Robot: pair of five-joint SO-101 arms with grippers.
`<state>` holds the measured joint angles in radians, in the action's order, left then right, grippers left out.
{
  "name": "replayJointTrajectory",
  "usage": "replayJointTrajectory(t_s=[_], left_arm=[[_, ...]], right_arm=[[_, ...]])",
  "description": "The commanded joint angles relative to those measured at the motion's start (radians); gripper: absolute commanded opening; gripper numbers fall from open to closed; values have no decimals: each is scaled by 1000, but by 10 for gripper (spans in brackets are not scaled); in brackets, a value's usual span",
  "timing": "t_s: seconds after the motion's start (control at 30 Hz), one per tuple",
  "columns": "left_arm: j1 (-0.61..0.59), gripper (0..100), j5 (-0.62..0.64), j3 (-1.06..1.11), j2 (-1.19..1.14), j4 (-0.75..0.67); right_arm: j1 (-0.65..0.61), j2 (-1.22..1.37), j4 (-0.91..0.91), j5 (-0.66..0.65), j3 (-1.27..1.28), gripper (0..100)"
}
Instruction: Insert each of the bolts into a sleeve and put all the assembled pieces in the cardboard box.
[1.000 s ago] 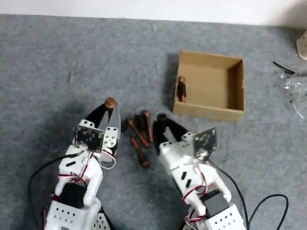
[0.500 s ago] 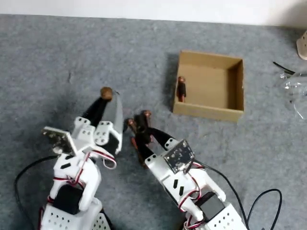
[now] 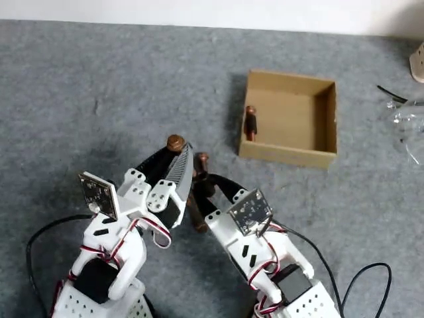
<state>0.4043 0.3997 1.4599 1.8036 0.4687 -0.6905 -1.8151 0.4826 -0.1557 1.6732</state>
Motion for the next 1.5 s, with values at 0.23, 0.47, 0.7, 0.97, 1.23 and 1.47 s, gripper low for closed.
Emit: replayJointTrajectory(t_s=[0.23, 0.47, 0.7, 0.97, 1.23, 1.47], left_arm=[[120, 7, 3, -10, 13, -5], [114, 7, 0, 35, 13, -6], [114, 7, -2, 76, 13, -37], [114, 7, -2, 150, 13, -126], [116, 7, 5, 154, 12, -126], [116, 7, 5, 159, 12, -124]], right_arm=[[-19, -19, 4, -15, 120, 5], [-16, -19, 4, -15, 120, 5], [-16, -19, 2, -15, 122, 5], [-15, -19, 2, -15, 122, 5], [-15, -19, 2, -15, 119, 5], [-15, -19, 1, -15, 119, 5]])
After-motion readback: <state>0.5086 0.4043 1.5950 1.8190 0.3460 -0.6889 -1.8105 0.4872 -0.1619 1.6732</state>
